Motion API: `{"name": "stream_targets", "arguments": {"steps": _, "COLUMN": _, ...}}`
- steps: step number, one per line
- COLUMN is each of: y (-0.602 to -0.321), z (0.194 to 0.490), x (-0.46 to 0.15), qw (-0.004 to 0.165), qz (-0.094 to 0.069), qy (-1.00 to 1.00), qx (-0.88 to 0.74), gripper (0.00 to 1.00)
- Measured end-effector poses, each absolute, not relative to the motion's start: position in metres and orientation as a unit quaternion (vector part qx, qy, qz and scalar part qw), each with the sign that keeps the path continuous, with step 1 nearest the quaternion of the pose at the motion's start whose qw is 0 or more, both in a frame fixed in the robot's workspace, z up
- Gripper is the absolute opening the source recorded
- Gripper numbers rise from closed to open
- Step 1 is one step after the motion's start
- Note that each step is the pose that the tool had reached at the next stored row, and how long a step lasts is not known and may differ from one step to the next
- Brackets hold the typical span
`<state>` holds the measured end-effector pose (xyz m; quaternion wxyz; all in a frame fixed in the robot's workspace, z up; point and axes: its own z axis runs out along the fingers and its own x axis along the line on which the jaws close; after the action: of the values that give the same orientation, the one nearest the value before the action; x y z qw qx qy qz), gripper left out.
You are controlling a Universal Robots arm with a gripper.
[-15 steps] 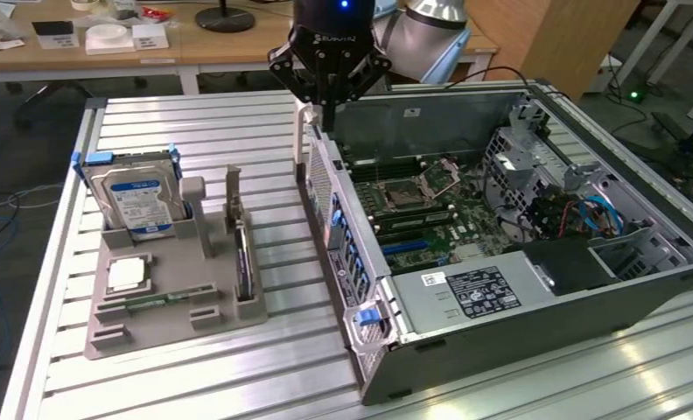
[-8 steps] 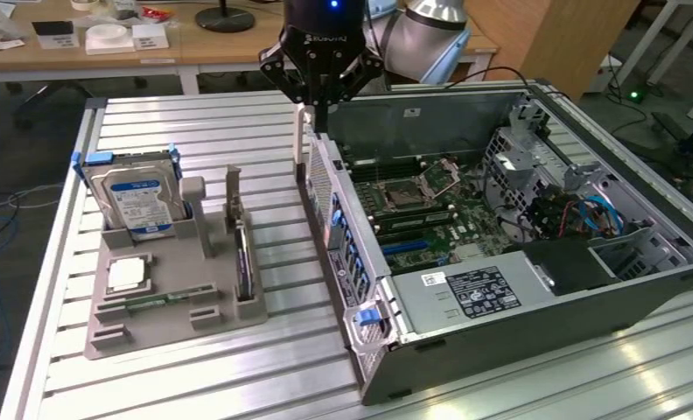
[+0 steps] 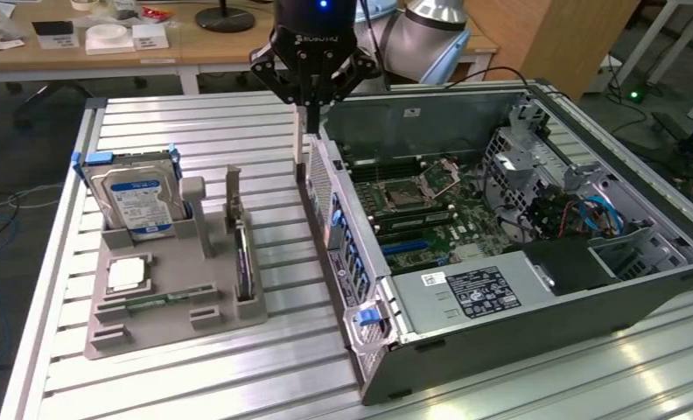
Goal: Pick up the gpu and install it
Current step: 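Reach for the gpu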
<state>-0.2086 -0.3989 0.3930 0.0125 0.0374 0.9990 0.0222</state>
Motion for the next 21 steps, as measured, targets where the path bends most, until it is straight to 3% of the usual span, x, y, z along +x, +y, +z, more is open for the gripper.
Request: {"name": "stream_targets", "arguments": {"steps": 21, "y": -0.400, "z": 0.393, "x": -0.253, "qw": 0.012, "qz": 0.022, "qy": 0.999, "qx": 0.034, "gripper": 0.11}}
